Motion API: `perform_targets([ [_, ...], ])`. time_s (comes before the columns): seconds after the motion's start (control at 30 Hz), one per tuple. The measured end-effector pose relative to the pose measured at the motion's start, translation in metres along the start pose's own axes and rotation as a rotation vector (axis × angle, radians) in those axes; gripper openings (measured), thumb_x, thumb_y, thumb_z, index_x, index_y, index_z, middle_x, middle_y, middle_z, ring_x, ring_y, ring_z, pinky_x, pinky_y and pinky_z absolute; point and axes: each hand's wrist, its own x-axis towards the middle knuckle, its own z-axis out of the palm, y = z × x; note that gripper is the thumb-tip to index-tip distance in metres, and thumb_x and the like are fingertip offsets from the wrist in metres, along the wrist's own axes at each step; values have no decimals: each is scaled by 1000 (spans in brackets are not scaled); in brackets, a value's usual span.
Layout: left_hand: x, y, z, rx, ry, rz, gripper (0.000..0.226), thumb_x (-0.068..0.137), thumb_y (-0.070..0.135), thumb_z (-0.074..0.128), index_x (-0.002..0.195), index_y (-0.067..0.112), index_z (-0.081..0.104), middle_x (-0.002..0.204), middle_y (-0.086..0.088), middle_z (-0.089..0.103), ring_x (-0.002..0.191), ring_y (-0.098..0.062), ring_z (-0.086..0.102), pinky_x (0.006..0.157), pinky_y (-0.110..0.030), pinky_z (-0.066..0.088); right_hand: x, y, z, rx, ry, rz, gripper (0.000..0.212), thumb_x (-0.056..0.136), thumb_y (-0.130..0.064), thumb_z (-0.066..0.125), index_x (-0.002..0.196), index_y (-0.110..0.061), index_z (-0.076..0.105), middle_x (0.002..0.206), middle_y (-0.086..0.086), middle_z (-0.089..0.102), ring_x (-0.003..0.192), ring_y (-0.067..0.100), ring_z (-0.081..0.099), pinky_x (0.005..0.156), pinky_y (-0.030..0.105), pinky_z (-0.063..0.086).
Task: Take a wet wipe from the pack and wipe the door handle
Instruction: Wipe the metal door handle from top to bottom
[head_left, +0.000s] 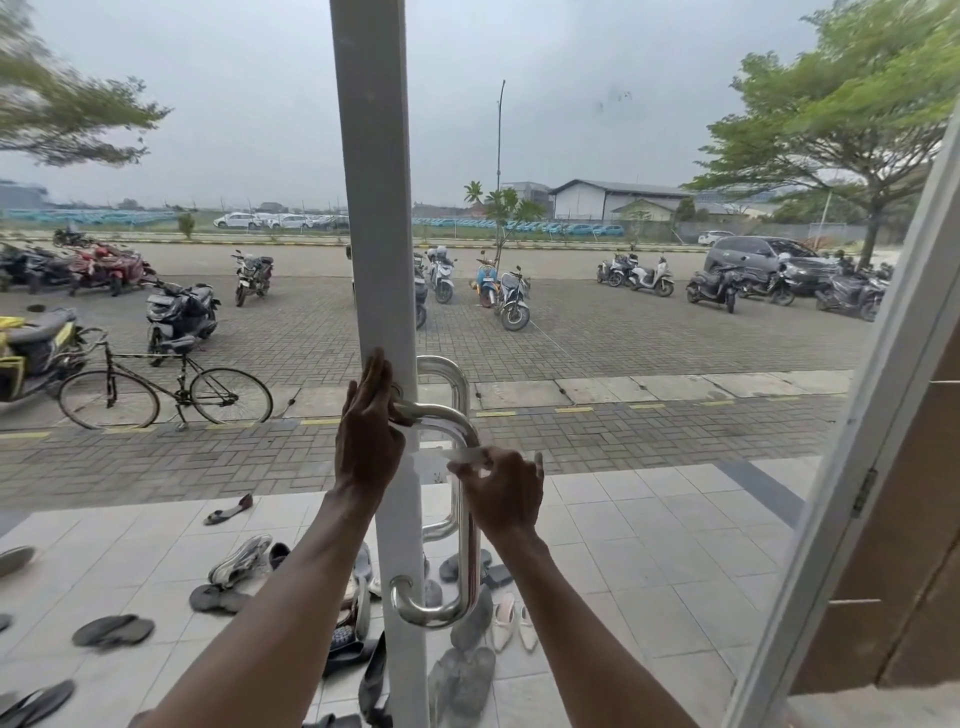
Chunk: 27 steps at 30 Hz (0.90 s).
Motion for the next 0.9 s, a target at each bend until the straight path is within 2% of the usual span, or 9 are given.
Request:
perform_targets([
  [0.1, 0, 4, 0, -10, -9, -20, 69, 78, -19, 54, 145, -2, 45, 159, -8, 33, 148, -20, 31, 122, -44, 26, -12, 10, 9, 3, -35, 52, 32, 80, -50, 75, 97, -23, 78, 99, -4, 79, 104, 15, 70, 123, 46, 18],
  [0.3, 1, 8, -6, 29, -65, -45, 67, 79, -16, 53, 144, -2, 46, 161, -7, 30, 149, -19, 28, 123, -45, 22, -33, 26, 15, -62, -171, 139, 31, 84, -46, 71, 102, -22, 76, 107, -3, 77, 115, 20, 65, 123, 47, 17],
  [0.4, 1, 9, -8, 51, -70, -50, 62, 79, -15, 53, 140, -3, 51, 161, -7, 31, 148, -20, 30, 123, -41, 19, -26, 16, 5, -87, -155, 114, 18, 84, -31, 67, 90, -17, 77, 97, 3, 78, 106, 26, 69, 120, 53, 21],
  [0.47, 1, 10, -9, 54, -64, -51, 60, 79, -15, 53, 138, -4, 53, 160, -7, 32, 147, -20, 32, 122, -40, 17, -11, 3, -2, -29, -53, 58, 15, 82, -28, 67, 84, -17, 76, 86, 3, 78, 94, 25, 71, 117, 57, 25],
  [0.6, -1, 11, -8, 48, -32, -37, 59, 81, -15, 51, 138, -3, 53, 160, -7, 34, 147, -21, 33, 122, -41, 19, 15, -11, -5, -15, 69, -94, 29, 84, -48, 70, 88, -21, 76, 86, -4, 77, 90, 16, 71, 122, 54, 16],
  [0.7, -2, 10, -5, 38, -7, -40, 61, 80, -16, 51, 139, -2, 53, 159, -6, 35, 147, -20, 34, 123, -40, 20, 6, -2, 3, -1, 79, -110, 46, 86, -62, 55, 93, -21, 75, 85, -4, 77, 88, 15, 72, 122, 51, 15],
  [0.77, -3, 8, -3, 28, 7, -37, 64, 77, -17, 50, 139, -1, 53, 159, -6, 35, 147, -17, 33, 123, -39, 20, -9, 10, 13, 31, 68, -57, 41, 86, -53, 53, 95, -20, 75, 83, -3, 77, 86, 16, 73, 122, 51, 17],
  [0.83, -5, 8, -2, 20, 19, -26, 66, 77, -18, 50, 140, 0, 52, 159, -5, 35, 148, -16, 31, 124, -40, 21, -26, 24, 27, 16, 56, 3, 25, 84, -32, 64, 100, -17, 76, 82, 0, 78, 84, 19, 74, 122, 51, 19],
  [0.9, -6, 6, -1, 10, 34, -20, 64, 79, -17, 50, 141, 0, 52, 159, -5, 35, 148, -17, 32, 124, -44, 22, -38, 35, 42, 9, 34, 66, 24, 82, -19, 71, 106, -15, 76, 82, 3, 78, 83, 21, 74, 122, 51, 21],
])
